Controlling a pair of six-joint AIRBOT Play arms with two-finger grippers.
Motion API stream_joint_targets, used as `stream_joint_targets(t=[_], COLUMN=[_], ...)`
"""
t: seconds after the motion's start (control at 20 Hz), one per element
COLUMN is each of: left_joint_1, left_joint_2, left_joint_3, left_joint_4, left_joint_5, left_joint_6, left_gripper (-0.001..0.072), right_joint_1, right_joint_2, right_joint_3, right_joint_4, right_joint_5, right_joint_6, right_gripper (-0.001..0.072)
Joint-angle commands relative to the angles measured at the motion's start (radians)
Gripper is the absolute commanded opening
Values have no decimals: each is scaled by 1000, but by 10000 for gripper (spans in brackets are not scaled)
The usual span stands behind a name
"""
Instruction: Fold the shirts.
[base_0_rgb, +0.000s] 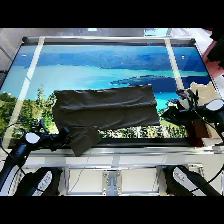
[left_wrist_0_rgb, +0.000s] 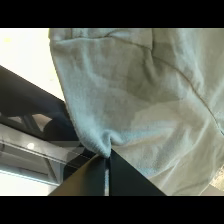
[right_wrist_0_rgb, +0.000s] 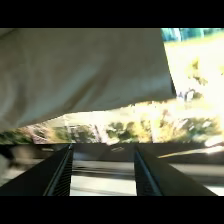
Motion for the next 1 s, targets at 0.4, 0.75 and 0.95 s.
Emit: stream_joint_targets(t=[0.4,0.75,0.95], left_joint_1=[0,0,0], left_joint_2=[1,1,1], left_joint_3=[0,0,0], left_joint_4=[-3,-3,-3], left_joint_5=[0,0,0], left_joint_6=[19,20,22], left_gripper=[10,9,10], right_joint_1=[-48,-48,-48], right_joint_2=[-63,-84,-130], right_joint_3=[-285,-285,-286], right_joint_4=[254,279,311], right_joint_5=[-338,-460,-439], right_joint_6=[82,77,32], right_gripper=[446,314,315])
